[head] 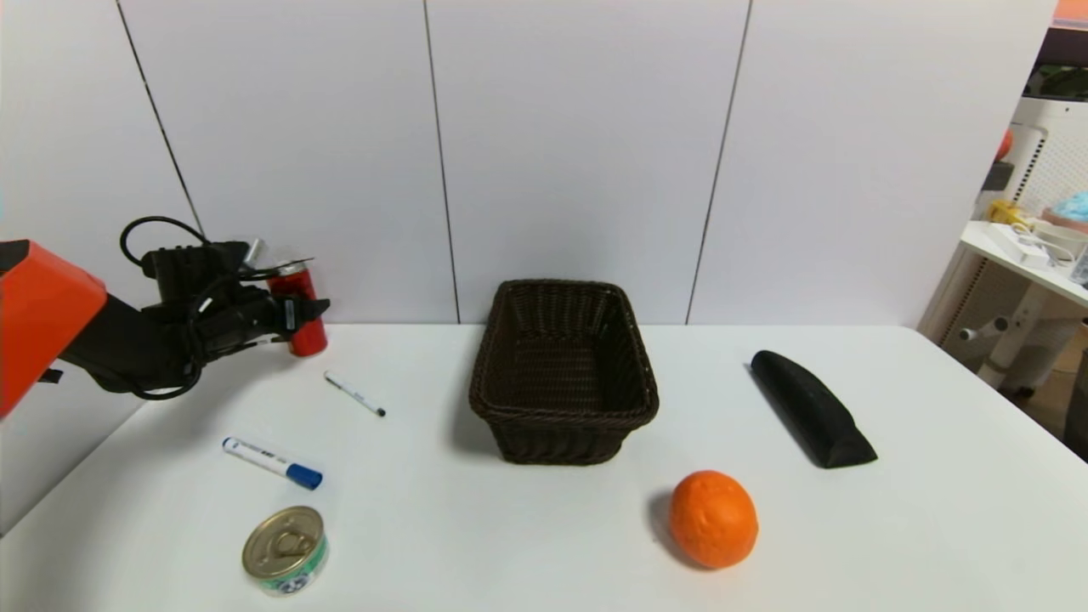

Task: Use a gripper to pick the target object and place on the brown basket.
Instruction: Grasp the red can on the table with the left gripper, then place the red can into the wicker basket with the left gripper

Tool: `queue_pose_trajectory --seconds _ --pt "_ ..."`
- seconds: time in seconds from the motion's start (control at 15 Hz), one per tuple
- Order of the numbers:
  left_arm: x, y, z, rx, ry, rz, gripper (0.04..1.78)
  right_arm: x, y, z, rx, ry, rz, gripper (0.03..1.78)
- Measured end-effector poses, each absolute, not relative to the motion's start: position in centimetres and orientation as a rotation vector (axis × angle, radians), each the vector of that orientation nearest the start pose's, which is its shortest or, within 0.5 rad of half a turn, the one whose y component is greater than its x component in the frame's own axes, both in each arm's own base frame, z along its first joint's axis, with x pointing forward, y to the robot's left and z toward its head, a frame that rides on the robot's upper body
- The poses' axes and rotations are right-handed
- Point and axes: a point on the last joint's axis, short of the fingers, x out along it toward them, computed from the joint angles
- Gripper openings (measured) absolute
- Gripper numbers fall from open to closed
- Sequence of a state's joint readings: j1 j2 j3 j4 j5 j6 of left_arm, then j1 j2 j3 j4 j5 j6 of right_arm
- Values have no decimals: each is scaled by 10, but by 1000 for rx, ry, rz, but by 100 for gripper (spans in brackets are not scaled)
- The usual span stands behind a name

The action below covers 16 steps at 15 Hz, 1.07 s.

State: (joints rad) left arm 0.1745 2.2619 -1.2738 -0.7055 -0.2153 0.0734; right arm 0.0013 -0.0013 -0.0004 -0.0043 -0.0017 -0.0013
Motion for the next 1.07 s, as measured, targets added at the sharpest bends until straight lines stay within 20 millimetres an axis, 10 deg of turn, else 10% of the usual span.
queue_pose_trajectory --seconds 0.6,0.87,1.07 --pt "471 65 87 27 224 -75 169 -23 0 76 -1 -5 0 170" --pt "472 66 82 25 229 -74 109 -23 0 76 -1 -6 0 170" --pt "473 66 81 27 229 -75 101 -23 0 76 -1 -6 0 170"
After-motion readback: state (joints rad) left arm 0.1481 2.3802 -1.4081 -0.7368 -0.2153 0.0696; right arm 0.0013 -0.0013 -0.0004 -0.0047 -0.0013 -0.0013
